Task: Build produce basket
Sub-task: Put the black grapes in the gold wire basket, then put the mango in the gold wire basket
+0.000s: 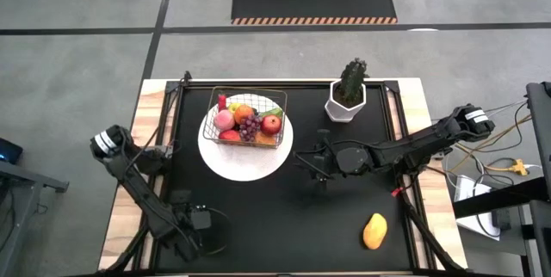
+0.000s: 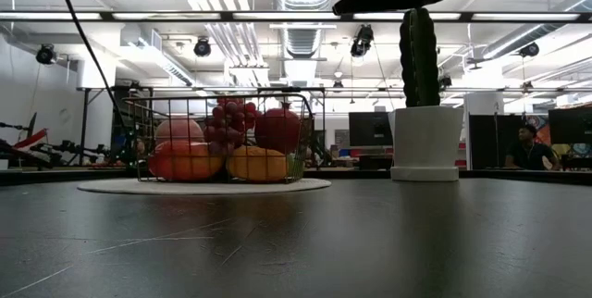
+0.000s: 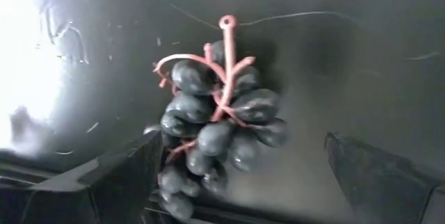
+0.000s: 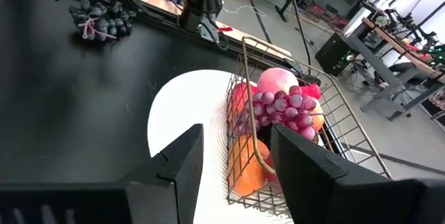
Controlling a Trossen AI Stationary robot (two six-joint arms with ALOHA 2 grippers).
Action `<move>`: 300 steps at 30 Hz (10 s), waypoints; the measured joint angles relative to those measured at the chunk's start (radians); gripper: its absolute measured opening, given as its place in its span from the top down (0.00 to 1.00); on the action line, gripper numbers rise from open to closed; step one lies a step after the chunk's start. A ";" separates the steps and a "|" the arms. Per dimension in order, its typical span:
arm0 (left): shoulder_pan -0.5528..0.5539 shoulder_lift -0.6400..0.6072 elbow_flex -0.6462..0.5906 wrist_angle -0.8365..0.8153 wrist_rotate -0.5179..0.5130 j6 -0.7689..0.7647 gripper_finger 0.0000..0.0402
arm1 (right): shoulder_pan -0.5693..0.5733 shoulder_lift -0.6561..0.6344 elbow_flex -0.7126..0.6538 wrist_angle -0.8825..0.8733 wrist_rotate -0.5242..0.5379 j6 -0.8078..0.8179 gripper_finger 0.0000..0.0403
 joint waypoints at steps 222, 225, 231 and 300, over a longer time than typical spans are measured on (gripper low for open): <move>0.898 -0.337 -0.172 1.031 -0.657 1.047 0.67 | 0.051 0.000 -0.105 -0.102 0.001 0.341 0.61; 0.902 -0.339 -0.179 1.066 -0.575 1.047 0.69 | 0.051 0.000 -0.105 -0.101 0.001 0.341 0.61; 0.908 -0.285 -0.178 1.091 -0.521 1.048 0.81 | 0.051 0.000 -0.105 -0.094 0.001 0.348 0.61; 0.612 -0.356 -0.200 1.342 -0.769 1.529 0.98 | 0.690 0.302 0.211 -1.072 -0.575 2.813 0.09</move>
